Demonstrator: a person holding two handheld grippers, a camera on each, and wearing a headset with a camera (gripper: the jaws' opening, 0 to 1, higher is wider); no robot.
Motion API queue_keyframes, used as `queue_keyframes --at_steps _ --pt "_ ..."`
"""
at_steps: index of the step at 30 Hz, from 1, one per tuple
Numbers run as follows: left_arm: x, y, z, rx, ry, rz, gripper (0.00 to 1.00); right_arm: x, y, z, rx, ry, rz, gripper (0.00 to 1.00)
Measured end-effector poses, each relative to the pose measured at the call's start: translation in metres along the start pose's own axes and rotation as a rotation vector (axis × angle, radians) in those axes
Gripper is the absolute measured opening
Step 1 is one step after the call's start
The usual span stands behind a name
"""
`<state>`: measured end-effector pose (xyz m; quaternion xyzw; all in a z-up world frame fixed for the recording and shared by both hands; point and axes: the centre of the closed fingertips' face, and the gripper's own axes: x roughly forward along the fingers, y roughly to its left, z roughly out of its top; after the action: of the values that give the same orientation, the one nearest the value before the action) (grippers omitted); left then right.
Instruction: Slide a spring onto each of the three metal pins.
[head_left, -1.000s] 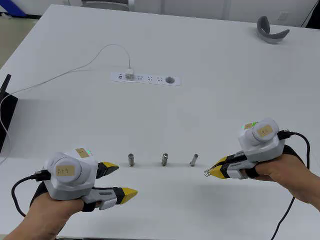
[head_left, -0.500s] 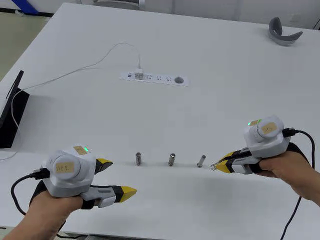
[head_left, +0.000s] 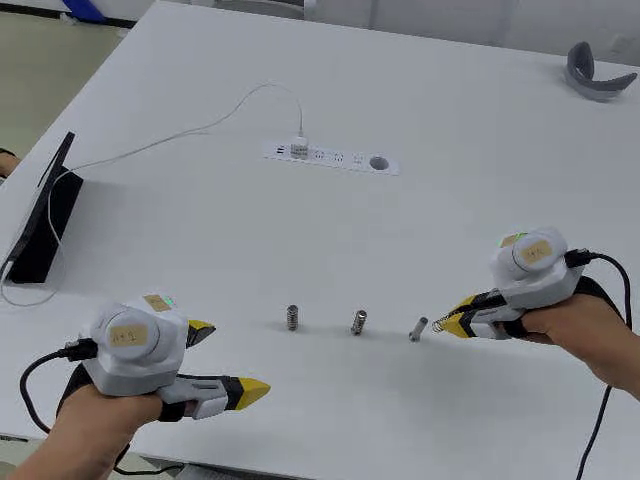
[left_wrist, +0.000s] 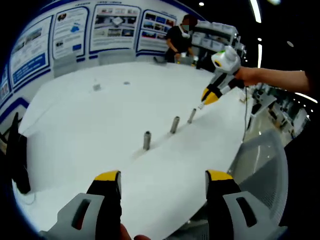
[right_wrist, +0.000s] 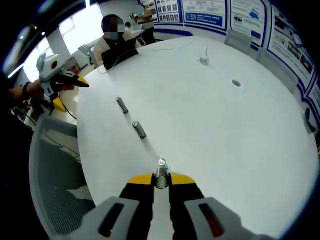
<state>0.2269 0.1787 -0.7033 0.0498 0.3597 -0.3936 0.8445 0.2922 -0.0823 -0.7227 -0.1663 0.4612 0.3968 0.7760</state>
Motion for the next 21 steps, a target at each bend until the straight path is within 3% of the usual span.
queue_keyframes --at_steps 10,21 --pt "-0.004 0.004 -0.009 -0.036 0.001 0.011 0.69 0.010 0.001 0.008 -0.062 0.033 0.010 0.12" --pt "-0.006 0.003 -0.009 -0.047 -0.002 0.014 0.68 0.020 0.001 0.010 -0.105 0.064 0.020 0.12"
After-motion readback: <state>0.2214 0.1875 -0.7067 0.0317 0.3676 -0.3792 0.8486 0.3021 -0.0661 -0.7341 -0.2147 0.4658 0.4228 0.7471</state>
